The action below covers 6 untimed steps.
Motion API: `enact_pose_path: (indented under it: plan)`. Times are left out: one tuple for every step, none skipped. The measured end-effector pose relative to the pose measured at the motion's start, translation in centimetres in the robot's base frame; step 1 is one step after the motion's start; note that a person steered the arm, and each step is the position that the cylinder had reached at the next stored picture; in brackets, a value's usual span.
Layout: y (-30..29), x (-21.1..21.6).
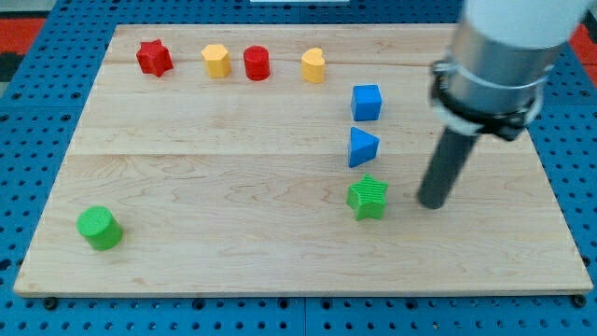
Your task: Push the green star towards the green circle
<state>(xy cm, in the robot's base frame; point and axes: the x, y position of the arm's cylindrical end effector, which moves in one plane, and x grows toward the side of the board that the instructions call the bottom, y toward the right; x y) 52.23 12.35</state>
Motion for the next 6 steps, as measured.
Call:
enact_pose_path:
  plan:
    - [-5.8,1.8]
    - [-5.1,-4.3]
    - [-8.3,-4.9]
    - [-10.4,-2.8]
    - [-6.8,-2.2]
    - [-7.8,-0.4]
